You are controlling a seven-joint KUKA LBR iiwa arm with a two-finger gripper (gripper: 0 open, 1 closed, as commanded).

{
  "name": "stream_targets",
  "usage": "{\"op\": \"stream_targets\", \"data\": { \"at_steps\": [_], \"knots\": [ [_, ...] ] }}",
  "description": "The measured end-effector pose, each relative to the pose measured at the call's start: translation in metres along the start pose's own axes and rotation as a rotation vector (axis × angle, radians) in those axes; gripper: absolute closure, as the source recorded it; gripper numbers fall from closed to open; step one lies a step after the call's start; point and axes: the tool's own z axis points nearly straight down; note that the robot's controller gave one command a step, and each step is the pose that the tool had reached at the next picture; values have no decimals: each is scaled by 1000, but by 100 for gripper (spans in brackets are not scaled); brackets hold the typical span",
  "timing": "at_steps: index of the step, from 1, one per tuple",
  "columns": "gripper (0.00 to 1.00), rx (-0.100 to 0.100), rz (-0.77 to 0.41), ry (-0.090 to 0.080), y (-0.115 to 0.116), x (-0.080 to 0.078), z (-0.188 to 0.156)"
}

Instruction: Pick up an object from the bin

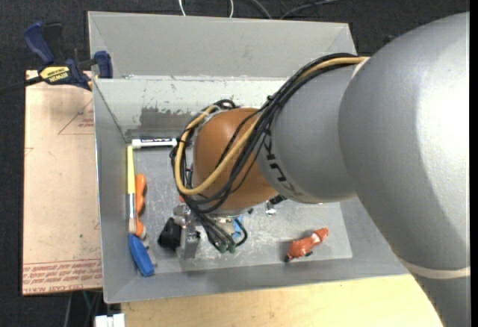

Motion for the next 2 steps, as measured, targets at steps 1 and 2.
{"op": "stream_targets", "data": {
  "at_steps": [1,2],
  "knots": [
    [100,0,-25,1,21,0,-59],
    [100,0,-294,3,14,-9,-76]
  ]
}}
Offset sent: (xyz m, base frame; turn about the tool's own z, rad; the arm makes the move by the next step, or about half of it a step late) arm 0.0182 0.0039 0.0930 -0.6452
